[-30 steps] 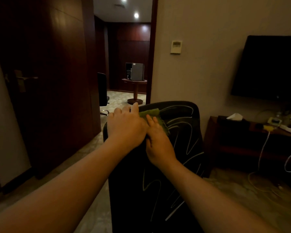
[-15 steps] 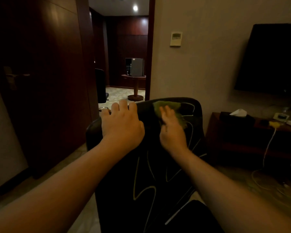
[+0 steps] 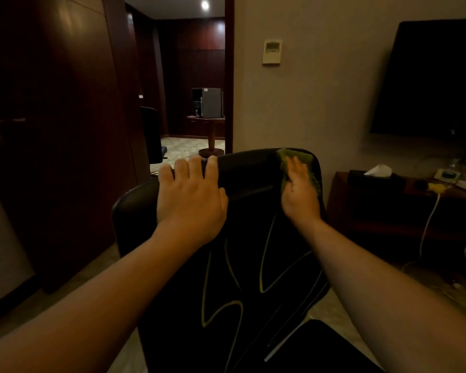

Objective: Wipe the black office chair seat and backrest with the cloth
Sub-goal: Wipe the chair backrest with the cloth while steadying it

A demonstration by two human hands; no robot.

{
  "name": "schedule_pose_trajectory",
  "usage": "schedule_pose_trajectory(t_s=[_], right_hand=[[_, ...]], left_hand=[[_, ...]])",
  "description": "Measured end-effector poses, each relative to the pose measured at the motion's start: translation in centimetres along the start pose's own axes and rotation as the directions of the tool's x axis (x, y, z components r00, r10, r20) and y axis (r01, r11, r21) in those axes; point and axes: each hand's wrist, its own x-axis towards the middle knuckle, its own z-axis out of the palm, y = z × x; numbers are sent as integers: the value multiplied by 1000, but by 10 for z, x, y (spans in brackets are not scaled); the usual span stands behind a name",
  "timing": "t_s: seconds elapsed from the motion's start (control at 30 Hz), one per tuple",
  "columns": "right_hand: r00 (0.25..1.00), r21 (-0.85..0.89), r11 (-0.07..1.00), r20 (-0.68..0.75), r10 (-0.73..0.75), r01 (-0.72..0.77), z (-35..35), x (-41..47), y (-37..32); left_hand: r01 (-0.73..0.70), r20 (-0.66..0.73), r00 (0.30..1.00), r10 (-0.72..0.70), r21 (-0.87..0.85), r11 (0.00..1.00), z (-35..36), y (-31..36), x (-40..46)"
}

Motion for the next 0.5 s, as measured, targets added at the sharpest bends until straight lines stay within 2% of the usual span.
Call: schedule_pose_trajectory(t_s=[0.13,0.23,0.37,0.5], right_hand=[[973,-87,969,-24,229,-230,-11,29,27],[951,-83,948,-18,308,-308,-10,30,18],[988,10,989,-27,150,-149,3,-17,-9],[984,73,984,62,-166,162,18,-83,-50]], left_hand=[[4,-3,1000,-4,6,1000,1,1,2],[-2,20,1000,2,9,1000,0,0,3],[13,26,1000,-14,11,1000,-1,-1,3],[-3,25,1000,3,-12,1000,-4,1,3]])
